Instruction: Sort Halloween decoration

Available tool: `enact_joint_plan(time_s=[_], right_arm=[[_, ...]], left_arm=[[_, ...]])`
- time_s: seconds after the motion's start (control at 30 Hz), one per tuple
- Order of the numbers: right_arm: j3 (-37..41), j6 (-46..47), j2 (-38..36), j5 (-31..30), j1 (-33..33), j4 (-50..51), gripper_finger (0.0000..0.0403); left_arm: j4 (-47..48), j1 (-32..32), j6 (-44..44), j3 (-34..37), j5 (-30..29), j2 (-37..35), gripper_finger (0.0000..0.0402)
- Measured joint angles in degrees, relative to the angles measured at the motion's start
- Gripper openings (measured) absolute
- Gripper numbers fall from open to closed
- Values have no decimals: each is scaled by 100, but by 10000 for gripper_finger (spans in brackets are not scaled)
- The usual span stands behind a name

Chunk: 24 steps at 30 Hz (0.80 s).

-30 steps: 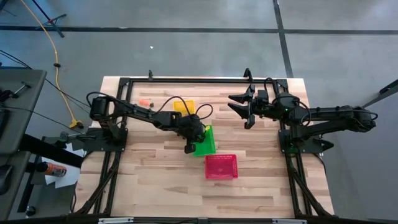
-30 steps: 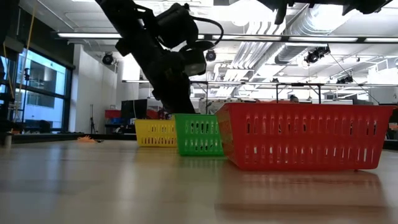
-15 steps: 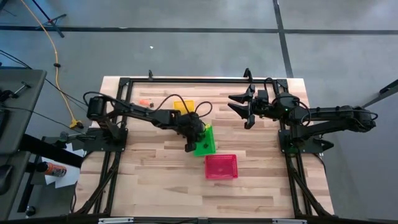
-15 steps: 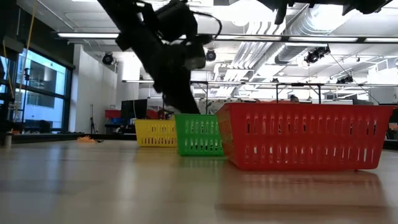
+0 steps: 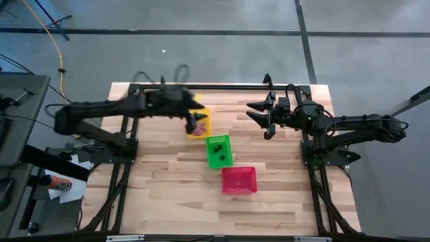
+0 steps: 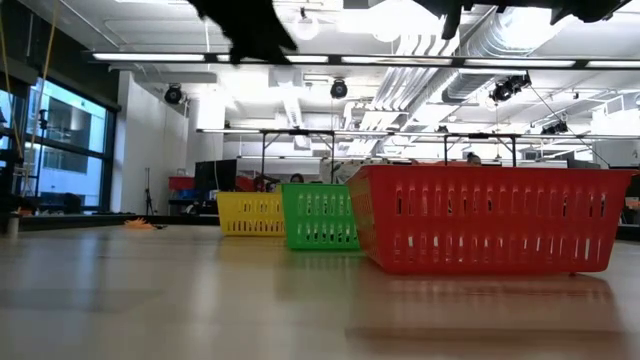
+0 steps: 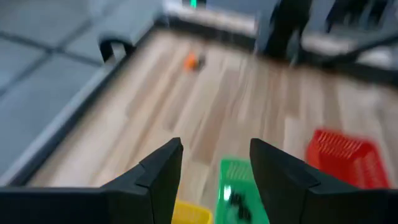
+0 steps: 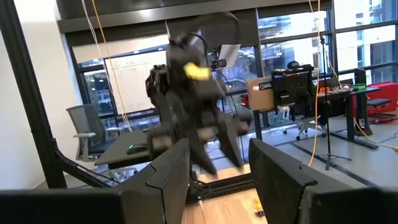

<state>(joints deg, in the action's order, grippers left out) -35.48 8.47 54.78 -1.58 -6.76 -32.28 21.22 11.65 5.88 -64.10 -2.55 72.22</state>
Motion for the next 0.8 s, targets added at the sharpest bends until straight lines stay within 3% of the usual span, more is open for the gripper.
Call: enact_joint_plan(time_s=[0.17,0.37,0.53,0.8], right_arm=[[0,0,0,0,0,43,161],[0,-1,0,0,0,57,161],[0,0,0,0,0,120,161],[0,18,0,0,0,163,161]], left_arm=[[-1145,-77,5,522,44,-1043,180],[-2760,-450,377,1854,47,-1870,180],[-3408,-667,700,2646,-93,-2073,180],[-3867,-681,651,2769,-116,-2084,180]])
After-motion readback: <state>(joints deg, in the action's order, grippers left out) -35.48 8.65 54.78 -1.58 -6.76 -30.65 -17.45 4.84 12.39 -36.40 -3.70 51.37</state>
